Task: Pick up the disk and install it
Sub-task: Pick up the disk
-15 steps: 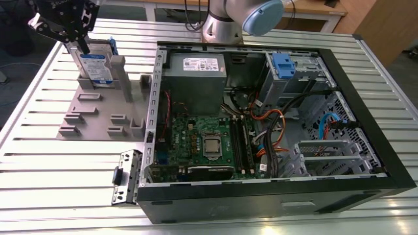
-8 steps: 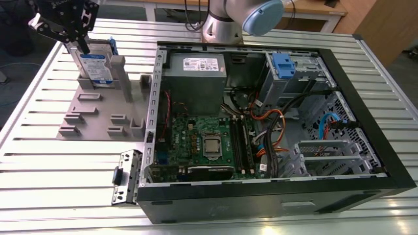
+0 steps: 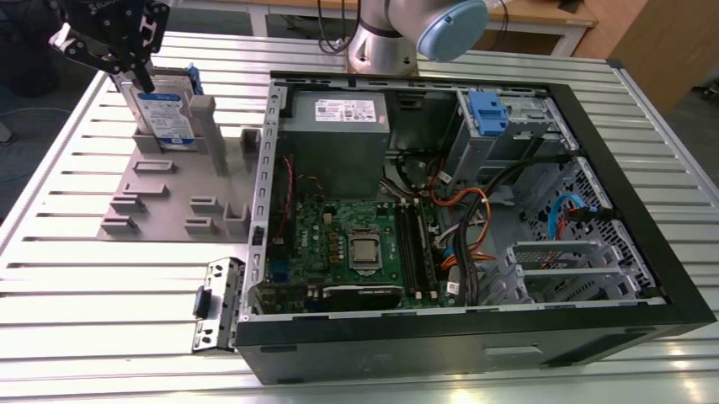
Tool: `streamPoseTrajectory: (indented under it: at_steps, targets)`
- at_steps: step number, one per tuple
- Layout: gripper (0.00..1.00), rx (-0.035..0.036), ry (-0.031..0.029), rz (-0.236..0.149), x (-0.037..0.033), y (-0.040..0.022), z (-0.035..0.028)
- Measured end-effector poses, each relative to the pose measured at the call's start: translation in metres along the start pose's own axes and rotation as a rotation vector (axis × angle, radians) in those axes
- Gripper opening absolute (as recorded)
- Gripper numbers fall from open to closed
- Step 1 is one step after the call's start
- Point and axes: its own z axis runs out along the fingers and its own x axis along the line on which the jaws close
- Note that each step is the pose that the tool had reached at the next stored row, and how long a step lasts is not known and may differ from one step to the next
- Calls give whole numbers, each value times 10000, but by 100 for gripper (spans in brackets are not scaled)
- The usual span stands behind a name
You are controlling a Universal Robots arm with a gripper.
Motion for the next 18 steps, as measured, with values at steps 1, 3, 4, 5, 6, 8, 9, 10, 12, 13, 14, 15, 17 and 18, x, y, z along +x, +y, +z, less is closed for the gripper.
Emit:
streamPoseTrajectory:
  at_steps: [1, 3, 4, 5, 6, 8, 9, 10, 12, 13, 14, 15, 17, 18]
  targets:
    - [10, -1, 1, -34, 0, 0, 0]
    - [10, -2, 3, -102, 0, 0, -1]
    - [10, -3, 3, -134, 0, 0, -1]
    - [10, -4, 4, -167, 0, 0, -1]
    - [10, -4, 5, -200, 0, 0, -1]
    - [10, -5, 6, -270, 0, 0, -1]
    - [10, -6, 6, -304, 0, 0, 0]
    - [10, -7, 6, -338, 0, 0, 0]
    - [10, -7, 7, -404, 0, 0, 0]
    - [10, -8, 7, -437, 0, 0, 0]
    - [10, -9, 8, -470, 0, 0, 0]
    - [10, -9, 9, -502, 0, 0, 0]
    - [10, -10, 10, -571, 0, 0, 0]
    - [10, -10, 11, -604, 0, 0, 0]
